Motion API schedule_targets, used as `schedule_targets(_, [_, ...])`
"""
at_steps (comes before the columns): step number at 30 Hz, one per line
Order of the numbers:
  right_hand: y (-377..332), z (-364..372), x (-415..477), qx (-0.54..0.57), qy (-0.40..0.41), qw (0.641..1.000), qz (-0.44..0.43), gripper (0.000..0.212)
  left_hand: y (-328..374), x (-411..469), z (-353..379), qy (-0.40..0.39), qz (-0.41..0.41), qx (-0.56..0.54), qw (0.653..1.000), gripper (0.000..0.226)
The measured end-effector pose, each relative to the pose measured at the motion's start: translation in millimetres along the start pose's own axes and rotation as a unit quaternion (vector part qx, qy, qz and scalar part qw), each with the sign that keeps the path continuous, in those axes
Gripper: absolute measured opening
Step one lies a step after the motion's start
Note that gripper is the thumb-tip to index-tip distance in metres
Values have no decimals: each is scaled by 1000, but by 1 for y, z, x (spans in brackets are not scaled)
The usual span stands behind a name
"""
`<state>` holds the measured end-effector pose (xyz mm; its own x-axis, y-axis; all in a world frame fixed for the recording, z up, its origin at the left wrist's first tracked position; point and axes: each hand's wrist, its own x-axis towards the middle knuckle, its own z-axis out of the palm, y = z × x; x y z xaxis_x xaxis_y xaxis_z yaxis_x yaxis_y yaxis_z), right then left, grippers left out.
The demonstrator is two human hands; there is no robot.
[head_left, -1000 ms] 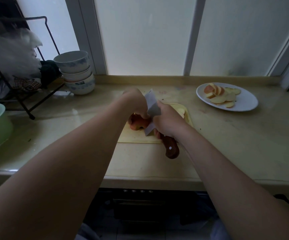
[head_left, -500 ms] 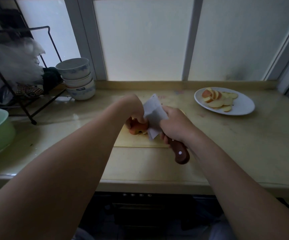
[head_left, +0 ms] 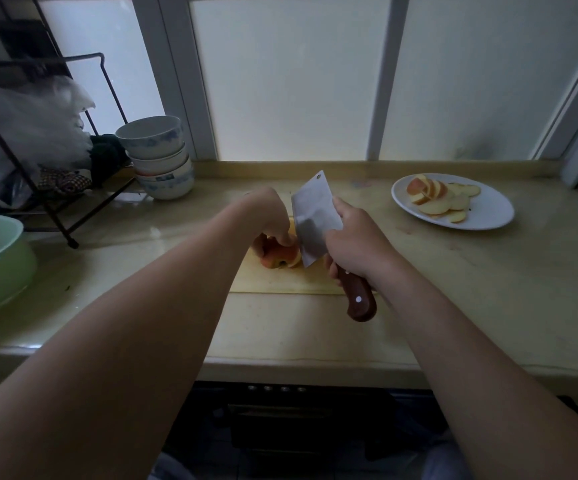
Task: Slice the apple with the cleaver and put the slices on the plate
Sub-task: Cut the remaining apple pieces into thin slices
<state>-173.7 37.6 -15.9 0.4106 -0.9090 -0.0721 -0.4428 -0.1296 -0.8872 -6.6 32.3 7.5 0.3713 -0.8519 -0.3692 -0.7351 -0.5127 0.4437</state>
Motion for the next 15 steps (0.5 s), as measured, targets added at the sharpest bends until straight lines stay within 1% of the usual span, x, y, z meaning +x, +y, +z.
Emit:
schedule_targets(5, [-1,-3,-6,-7,-8,1000,2,88,-1,-1,0,2,6,7,1000,42])
schedule_targets(9, [1,-5,-17,-13,-17,1000,8,89,-1,-3,-1,8,15,-5,1000,35])
schedule_targets(12, [2,-7,-25,-6,-24,1000,12,90,-1,-3,0,-3,5,-4,1000,45])
schedule_targets(15, [4,-7,-28,-3,-27,1000,13,89,0,-3,1,-4,5,-5,1000,46])
